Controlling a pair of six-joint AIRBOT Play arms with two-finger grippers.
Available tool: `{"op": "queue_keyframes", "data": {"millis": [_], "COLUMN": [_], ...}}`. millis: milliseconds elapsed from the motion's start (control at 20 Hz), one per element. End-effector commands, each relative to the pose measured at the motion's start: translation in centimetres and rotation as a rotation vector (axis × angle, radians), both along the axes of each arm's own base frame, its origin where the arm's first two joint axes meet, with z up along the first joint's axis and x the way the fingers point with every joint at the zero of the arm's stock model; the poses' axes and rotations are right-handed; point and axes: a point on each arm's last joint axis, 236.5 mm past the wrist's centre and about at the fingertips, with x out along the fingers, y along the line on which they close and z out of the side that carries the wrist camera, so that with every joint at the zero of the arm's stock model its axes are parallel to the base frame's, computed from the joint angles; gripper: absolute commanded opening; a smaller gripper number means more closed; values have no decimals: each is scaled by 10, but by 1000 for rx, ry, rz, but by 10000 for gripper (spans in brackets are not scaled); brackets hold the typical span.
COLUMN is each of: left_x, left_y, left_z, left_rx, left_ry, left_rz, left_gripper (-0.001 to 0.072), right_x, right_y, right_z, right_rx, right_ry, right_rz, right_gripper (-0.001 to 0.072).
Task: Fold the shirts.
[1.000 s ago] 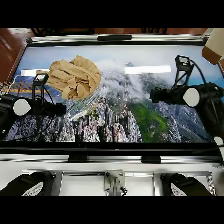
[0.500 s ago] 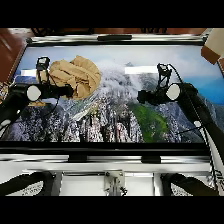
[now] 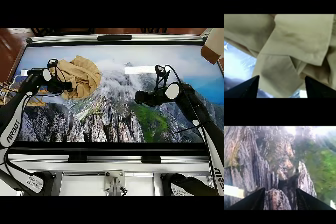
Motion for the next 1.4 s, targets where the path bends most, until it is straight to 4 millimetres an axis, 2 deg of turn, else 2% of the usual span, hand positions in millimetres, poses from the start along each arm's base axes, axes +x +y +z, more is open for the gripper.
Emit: {"op": "queue_keyframes", "data": {"millis": [0,100,150,200,250,300,350,450,500,550,600,650,700,750,800,900,950,1000,1050,1100,1150,1250,1350], "left_x": [16,21,22,22,26,34,41,42,31,13,-13,-44,-76,-110,-141,-194,-216,-231,-241,-246,-246,-243,-238], "left_y": [4,3,2,2,2,-2,-6,-24,-36,-49,-63,-78,-89,-102,-114,-138,-147,-153,-155,-149,-136,-103,-89], "left_z": [-29,-33,-31,-24,-10,15,48,140,195,247,304,358,399,437,464,498,505,502,492,471,442,383,333], "left_rx": [6,3,0,1,1,-4,-9,-14,-17,-21,-42,-72,-109,-190,-276,-378,-408,-418,-400,-343,-250,-53,52], "left_ry": [-1,-18,-25,-33,-66,-132,-215,-414,-516,-612,-720,-826,-910,-978,-1023,-1081,-1084,-1060,-1011,-932,-830,-642,-518], "left_rz": [4,6,8,4,-3,-8,-18,-72,-111,-153,-186,-220,-247,-256,-270,-353,-398,-433,-460,-473,-471,-439,-432], "left_gripper": [720,712,484,49,58,54,54,54,54,54,54,54,54,54,54,54,54,54,54,54,54,54,54], "right_x": [-4,-4,-4,-4,-4,-4,-5,-5,-6,-7,-9,-11,-15,-19,-26,-44,-54,-65,-75,-85,-92,-104,-112], "right_y": [6,7,6,6,7,7,7,7,6,6,4,3,0,-3,-7,-19,-25,-31,-35,-37,-38,-32,-21], "right_z": [1,1,1,1,1,1,3,13,23,35,49,68,89,111,136,181,200,218,232,240,239,214,169], "right_rx": [27,30,29,25,20,15,11,10,11,12,11,13,18,21,21,12,11,17,30,44,50,42,17], "right_ry": [17,19,16,12,7,3,-5,-34,-60,-92,-132,-182,-240,-301,-369,-495,-548,-595,-626,-638,-621,-502,-316], "right_rz": [3,3,6,14,26,37,50,63,71,79,85,88,85,81,78,69,55,35,19,10,9,47,127], "right_gripper": [503,503,503,503,502,503,502,503,502,503,503,502,502,503,502,502,503,503,503,502,503,503,505]}}
